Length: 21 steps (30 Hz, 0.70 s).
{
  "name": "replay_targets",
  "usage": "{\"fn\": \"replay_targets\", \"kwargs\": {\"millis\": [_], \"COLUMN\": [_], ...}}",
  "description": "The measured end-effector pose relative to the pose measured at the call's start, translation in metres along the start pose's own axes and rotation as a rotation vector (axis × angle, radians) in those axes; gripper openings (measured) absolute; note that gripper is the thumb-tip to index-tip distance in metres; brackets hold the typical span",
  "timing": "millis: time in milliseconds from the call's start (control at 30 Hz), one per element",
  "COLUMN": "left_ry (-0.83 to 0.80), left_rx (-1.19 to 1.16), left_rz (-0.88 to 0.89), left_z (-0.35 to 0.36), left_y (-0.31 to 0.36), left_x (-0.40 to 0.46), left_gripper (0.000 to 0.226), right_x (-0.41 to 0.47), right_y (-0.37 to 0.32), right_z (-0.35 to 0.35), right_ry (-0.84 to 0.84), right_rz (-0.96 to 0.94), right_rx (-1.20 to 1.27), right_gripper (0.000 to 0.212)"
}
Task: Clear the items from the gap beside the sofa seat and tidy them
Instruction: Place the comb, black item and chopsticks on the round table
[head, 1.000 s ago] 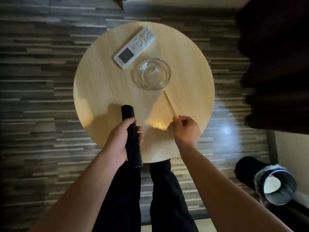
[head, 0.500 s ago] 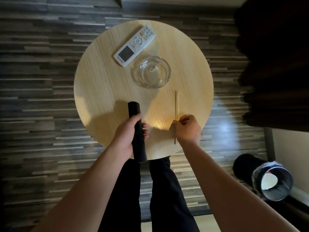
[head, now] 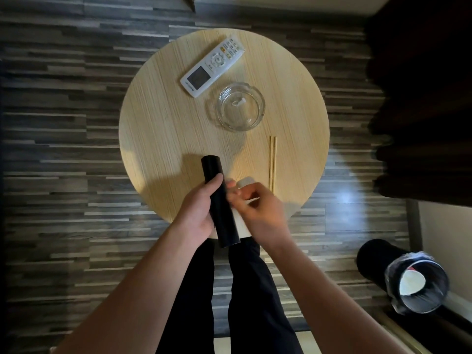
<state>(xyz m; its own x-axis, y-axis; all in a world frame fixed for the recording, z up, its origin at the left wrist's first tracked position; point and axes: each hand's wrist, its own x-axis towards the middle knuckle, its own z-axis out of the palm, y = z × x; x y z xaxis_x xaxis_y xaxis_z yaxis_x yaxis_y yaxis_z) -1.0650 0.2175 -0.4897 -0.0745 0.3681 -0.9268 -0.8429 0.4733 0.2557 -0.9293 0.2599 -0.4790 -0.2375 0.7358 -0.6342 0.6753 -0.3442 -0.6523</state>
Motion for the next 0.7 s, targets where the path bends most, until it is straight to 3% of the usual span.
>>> {"fn": "replay_targets", "kwargs": {"millis": [67,200,333,467,600,700], "left_ry": [-0.002,0.038,0.008,0.027,0.242,0.273], "left_rx": [-0.001,0.036,-0.11,-0.159,0.081,0.261], "left_rz": [0.031,0.091,0.016,0.017,0.11,0.174], "left_z": [0.001,0.003,-0.003,-0.01,-0.014,-0.021], "left_y": [-0.002,-0.005,0.002,0.011,0.014,0.017], "left_x": [0.0,-0.002,-0.003,0.002,0.009,0.011], "left_gripper": [0.039,0.044,0.052,0.039,0.023,0.024], "right_x": [-0.008,-0.013,-0.009,-0.001,0.011,0.019], "right_y": [0.003,0.003,-0.003,-0.007,-0.006,-0.003], "right_z": [0.011,0.021,0.018,0.009,0.009,0.016], "right_ry": [-0.122,-0.093,-0.131,-0.219,-0.1,0.055], "right_rz": [-0.045,-0.072,0.02,0.141,0.185,0.142], "right_rx": [-0.104,-0.176,-0.042,0.178,0.154,0.024], "right_gripper": [0.04,0.034,0.032,0.033,0.039,0.041]}}
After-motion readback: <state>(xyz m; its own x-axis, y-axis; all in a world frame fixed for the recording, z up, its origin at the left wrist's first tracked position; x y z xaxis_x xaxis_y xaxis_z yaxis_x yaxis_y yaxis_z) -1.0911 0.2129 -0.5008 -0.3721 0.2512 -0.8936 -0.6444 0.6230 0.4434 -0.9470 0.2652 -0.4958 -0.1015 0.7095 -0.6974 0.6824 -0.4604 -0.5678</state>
